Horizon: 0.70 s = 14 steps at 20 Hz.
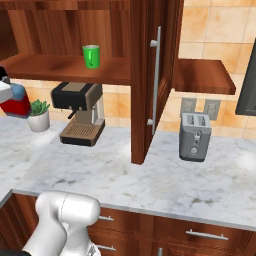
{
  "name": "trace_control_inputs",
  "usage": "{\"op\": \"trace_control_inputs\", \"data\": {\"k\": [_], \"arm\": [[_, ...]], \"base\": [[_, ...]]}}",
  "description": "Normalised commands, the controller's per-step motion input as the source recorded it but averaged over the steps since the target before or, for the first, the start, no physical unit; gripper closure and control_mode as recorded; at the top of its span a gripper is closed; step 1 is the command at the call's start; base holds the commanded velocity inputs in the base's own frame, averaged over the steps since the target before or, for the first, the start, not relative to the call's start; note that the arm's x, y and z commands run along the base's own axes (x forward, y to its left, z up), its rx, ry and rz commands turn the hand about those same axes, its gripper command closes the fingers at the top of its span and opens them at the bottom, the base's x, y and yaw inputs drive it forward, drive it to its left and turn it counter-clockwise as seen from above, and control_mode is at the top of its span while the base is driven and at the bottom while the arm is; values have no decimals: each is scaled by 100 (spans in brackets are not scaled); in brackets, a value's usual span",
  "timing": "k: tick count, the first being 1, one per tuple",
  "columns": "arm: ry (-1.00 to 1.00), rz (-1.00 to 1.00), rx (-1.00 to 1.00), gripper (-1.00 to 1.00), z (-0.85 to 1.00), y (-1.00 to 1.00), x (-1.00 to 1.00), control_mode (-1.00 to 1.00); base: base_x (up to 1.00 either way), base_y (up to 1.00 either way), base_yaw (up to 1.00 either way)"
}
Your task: Open the cabinet directly in front. Then move the liquor and the mug to the dining counter with the jar on it.
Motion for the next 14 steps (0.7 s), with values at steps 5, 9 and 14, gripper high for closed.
{"op": "trace_control_inputs", "data": {"k": [5,9,14], "arm": [[0,0,3,100,-14,-8,-4,-100],[-1,0,0,100,-3,-1,-8,100],[0,0,0,100,0,0,0,100]], "base": [[0,0,0],[-45,-12,-11],[-54,-34,-35]]}}
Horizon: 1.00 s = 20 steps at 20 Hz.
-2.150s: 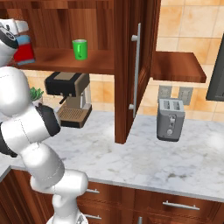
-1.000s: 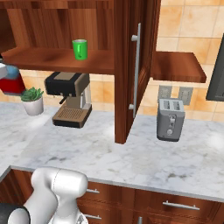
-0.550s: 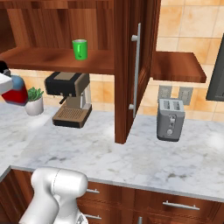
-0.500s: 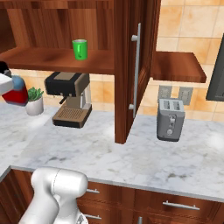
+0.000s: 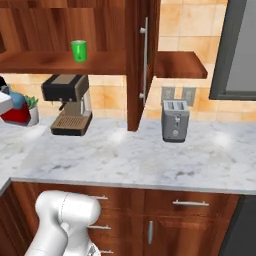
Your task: Open the cabinet directly in front. Then move the liquor and the mug to the dining counter with the jar on it.
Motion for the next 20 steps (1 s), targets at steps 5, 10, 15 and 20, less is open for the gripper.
{"op": "trace_control_inputs", "data": {"k": [5,10,15,20], "arm": [[0,0,0,100,0,0,0,100],[0,0,0,100,0,0,0,100],[0,0,0,100,0,0,0,100],[0,0,0,100,0,0,0,100]], "base": [[-46,-35,-44],[-28,-45,-45],[-40,-47,-49],[-44,-48,-48]]}}
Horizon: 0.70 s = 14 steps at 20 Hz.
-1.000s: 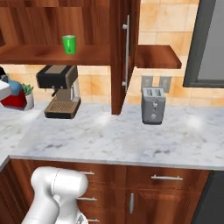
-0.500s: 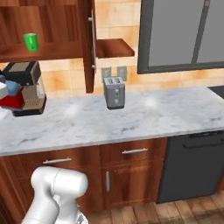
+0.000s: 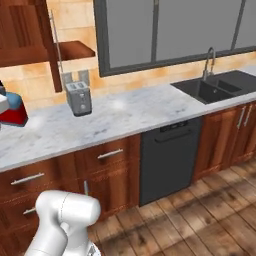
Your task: Open the cabinet directly in front. Then move the liquor and the mug to the dining counter with the jar on it.
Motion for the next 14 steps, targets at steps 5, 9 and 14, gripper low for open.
{"op": "trace_control_inputs", "data": {"k": [5,9,14], "arm": [[0,0,0,100,0,0,0,100],[0,0,0,100,0,0,0,100],[0,0,0,100,0,0,0,100]], "base": [[-35,-52,-48],[-26,-46,-51],[-24,-47,-49]]}}
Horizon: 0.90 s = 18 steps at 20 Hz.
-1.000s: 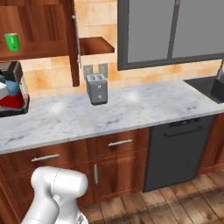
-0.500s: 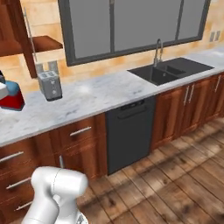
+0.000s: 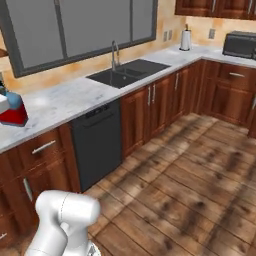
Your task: Open the cabinet directly in front. Then move the liquor and the mug to the dining counter with the jar on it.
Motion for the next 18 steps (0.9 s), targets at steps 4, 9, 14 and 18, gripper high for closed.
{"op": "trace_control_inputs", "data": {"k": [4,9,14,18], "arm": [[0,0,0,100,0,0,0,100],[0,0,0,100,0,0,0,100],[0,0,0,100,0,0,0,100],[0,0,0,100,0,0,0,100]], "base": [[-14,-45,-48],[0,-37,-47],[2,-22,-49],[22,-1,-53]]}}
